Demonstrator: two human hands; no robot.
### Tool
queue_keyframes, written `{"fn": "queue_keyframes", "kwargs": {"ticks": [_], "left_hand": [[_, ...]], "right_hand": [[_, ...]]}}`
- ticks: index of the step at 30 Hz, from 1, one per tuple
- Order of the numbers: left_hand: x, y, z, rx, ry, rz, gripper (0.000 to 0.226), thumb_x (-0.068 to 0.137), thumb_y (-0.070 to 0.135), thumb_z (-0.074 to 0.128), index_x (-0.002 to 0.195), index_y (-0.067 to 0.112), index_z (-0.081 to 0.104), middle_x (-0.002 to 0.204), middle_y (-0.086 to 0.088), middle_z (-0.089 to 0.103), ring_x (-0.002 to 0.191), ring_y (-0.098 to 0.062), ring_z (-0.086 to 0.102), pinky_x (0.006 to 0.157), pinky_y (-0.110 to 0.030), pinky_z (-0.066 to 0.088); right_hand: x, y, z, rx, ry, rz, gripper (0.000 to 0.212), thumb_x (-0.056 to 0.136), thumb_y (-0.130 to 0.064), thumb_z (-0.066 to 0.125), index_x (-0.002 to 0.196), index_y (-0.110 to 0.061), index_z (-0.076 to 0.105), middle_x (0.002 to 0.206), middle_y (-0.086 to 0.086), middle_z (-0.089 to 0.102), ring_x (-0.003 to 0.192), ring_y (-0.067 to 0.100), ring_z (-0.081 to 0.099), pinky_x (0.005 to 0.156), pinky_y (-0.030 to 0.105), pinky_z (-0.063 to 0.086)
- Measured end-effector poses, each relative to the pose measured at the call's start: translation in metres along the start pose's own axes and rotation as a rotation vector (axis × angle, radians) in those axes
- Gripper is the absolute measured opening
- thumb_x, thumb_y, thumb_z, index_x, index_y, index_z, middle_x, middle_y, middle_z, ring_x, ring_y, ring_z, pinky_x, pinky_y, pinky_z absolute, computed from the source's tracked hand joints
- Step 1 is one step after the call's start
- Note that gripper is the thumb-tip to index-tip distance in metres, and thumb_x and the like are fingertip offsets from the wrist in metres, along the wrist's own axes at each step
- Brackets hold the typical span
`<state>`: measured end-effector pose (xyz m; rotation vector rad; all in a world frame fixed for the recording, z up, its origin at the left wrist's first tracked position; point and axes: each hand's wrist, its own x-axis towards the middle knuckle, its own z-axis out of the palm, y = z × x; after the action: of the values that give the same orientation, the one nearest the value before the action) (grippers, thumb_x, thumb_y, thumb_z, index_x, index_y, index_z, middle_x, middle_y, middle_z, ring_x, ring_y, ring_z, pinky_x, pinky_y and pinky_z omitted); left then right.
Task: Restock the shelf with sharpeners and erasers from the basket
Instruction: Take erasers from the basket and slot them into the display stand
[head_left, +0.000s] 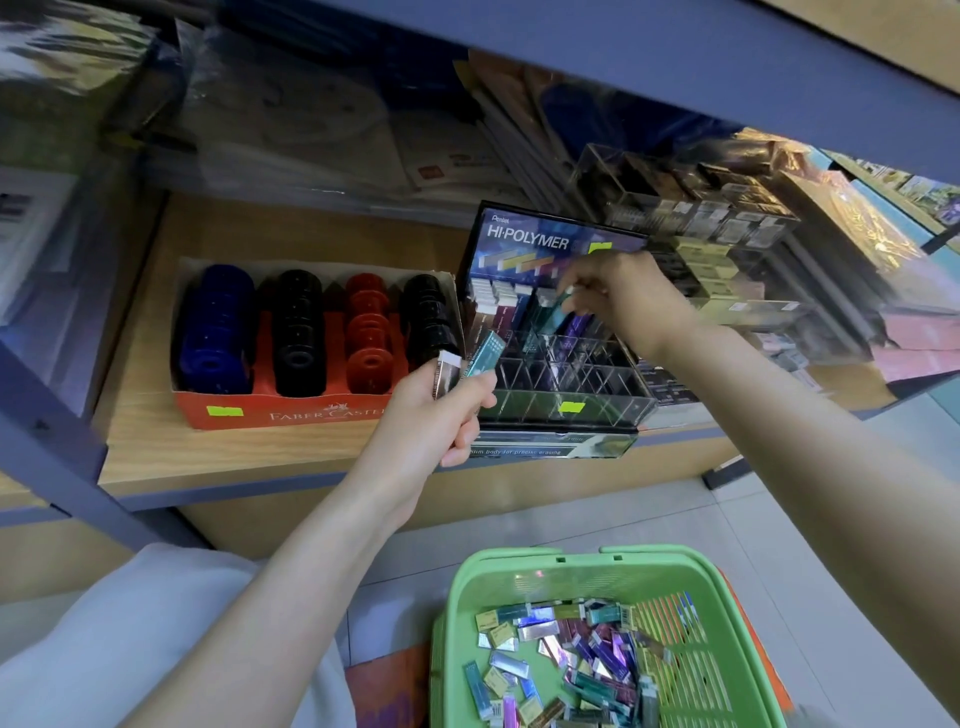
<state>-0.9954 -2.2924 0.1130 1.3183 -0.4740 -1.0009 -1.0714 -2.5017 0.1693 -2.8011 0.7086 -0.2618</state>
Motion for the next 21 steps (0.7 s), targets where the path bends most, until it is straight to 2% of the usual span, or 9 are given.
{"fn": "queue_keyframes", "kwargs": {"ticks": [2,4,6,10,12,16,21], "left_hand": [[-0.002,0.002,0.0,0.02,-0.008,0.012,0.018,0.095,0.018,0.055,0.08,0.008,0.053,0.05,0.005,0.042,0.041,-0.006,0.029,0.041,-0.019,0.019],[-0.003,0.004,0.0,0.037,-0.007,0.019,0.018,0.095,0.019,0.056,0.083,0.006,0.054,0.042,0.01,0.047,0.035,-0.004,0.027,0.041,-0.018,0.018],[-0.004,0.005,0.001,0.049,-0.011,0.031,0.017,0.095,0.019,0.056,0.085,0.005,0.055,0.039,0.012,0.049,0.033,-0.003,0.027,0.04,-0.017,0.018],[-0.005,0.005,0.001,0.041,-0.042,0.039,0.012,0.093,0.017,0.059,0.086,0.008,0.055,0.043,0.011,0.052,0.034,-0.003,0.027,0.039,-0.016,0.019],[-0.005,0.005,0.001,0.039,-0.044,0.044,0.013,0.092,0.018,0.059,0.088,0.006,0.055,0.044,0.011,0.054,0.034,-0.003,0.027,0.038,-0.015,0.02],[-0.004,0.004,0.0,0.041,-0.054,0.052,0.012,0.092,0.019,0.06,0.09,0.007,0.056,0.045,0.012,0.053,0.035,-0.003,0.028,0.039,-0.015,0.02],[0.0,-0.002,-0.002,0.035,-0.052,0.049,0.01,0.089,0.01,0.062,0.087,0.008,0.053,0.052,0.007,0.036,0.043,-0.006,0.026,0.04,-0.016,0.02]], "right_hand": [[-0.001,0.0,0.003,-0.032,-0.04,0.008,0.012,0.091,-0.002,0.057,0.095,-0.009,0.065,0.077,-0.002,0.061,0.071,0.011,0.056,0.065,0.022,0.037],[-0.002,0.003,0.009,-0.029,0.011,0.009,0.008,0.091,-0.005,0.058,0.097,-0.009,0.063,0.083,-0.001,0.062,0.07,0.005,0.053,0.066,0.022,0.037],[-0.002,0.005,0.016,-0.028,0.096,0.02,0.012,0.089,-0.007,0.062,0.101,-0.006,0.06,0.092,0.004,0.062,0.074,0.009,0.054,0.068,0.023,0.037],[0.0,0.006,0.027,-0.076,0.178,0.025,0.019,0.084,-0.008,0.069,0.1,-0.004,0.062,0.105,0.014,0.058,0.086,0.031,0.06,0.077,0.038,0.05],[0.0,0.003,0.03,-0.077,0.155,0.015,0.019,0.082,-0.008,0.071,0.099,-0.004,0.064,0.106,0.013,0.056,0.086,0.032,0.061,0.081,0.044,0.051],[-0.006,0.002,0.035,-0.055,0.191,-0.004,0.02,0.082,-0.007,0.071,0.099,0.0,0.066,0.103,0.014,0.059,0.087,0.031,0.063,0.081,0.043,0.052],[-0.018,0.002,0.04,-0.175,0.208,-0.059,0.02,0.093,-0.006,0.056,0.108,0.001,0.068,0.11,0.018,0.061,0.088,0.038,0.063,0.075,0.047,0.054]]}}
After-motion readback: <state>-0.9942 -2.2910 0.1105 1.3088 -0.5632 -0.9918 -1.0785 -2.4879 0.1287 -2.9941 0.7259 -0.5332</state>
